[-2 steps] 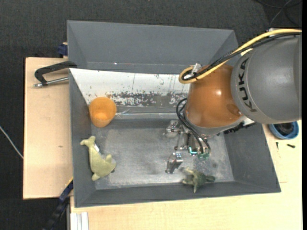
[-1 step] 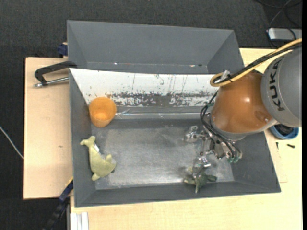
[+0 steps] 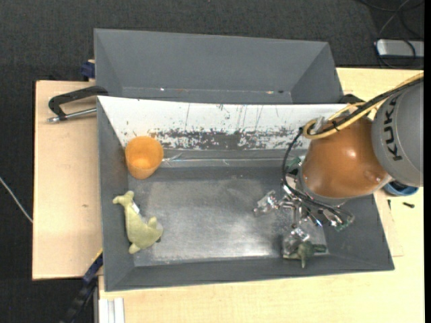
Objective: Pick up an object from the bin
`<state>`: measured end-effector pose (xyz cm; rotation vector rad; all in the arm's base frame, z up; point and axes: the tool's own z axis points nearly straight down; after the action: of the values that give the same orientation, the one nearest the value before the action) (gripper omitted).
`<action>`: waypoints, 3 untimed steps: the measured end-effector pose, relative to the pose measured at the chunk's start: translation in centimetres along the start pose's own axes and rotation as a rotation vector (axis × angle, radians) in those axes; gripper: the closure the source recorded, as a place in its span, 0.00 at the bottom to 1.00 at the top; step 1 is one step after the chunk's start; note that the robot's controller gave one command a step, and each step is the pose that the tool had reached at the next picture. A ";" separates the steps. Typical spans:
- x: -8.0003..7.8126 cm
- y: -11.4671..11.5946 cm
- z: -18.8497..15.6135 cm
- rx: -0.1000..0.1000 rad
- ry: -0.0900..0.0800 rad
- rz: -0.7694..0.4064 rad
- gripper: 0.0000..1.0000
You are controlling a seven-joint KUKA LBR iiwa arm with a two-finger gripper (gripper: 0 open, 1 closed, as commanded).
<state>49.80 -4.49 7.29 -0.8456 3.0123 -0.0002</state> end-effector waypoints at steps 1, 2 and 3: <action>0.8 -1.6 0.1 -0.024 -0.013 -0.187 0.00; 0.6 -1.4 0.1 -0.019 -0.009 -0.227 0.00; 1.3 -2.4 0.1 -0.006 0.006 -0.221 1.00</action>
Offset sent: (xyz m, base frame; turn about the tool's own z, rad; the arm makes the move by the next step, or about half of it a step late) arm -0.0009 -0.0370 -0.0029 -0.1861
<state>49.95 -7.22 7.22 -1.1761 2.9071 0.0049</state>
